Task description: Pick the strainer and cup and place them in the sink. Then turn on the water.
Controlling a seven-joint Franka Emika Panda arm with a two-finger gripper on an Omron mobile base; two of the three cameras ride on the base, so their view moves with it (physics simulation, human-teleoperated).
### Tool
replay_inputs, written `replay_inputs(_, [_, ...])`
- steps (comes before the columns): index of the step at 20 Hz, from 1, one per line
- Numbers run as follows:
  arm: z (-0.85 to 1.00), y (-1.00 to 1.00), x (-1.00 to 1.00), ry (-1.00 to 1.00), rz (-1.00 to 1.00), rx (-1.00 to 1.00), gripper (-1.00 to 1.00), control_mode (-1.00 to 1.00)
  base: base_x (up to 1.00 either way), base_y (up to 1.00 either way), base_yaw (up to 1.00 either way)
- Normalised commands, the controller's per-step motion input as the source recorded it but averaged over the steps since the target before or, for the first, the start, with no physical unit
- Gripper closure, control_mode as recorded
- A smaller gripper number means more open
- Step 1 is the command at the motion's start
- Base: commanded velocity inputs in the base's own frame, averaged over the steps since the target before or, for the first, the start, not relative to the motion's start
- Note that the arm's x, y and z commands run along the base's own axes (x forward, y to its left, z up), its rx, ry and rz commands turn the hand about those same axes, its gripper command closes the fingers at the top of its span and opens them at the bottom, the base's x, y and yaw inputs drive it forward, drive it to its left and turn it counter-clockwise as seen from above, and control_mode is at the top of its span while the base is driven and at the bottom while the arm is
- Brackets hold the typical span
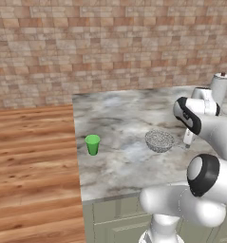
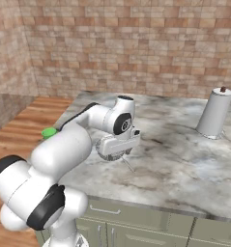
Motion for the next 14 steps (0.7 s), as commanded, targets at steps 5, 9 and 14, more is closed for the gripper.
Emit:
replay_inputs(5, [0.0,0.0,0.14,0.0,0.0,0.01,-1.0,-1.0,0.0,0.0,0.0])
replay_inputs(9, [-0.02,0.0,0.24,0.0,-0.04,0.01,-1.0,-1.0,0.0,0.0,0.0])
replay_inputs(14, [-0.19,0.0,0.38,-0.03,-0.08,0.0,-1.0,-1.0,0.0,0.0,0.0])
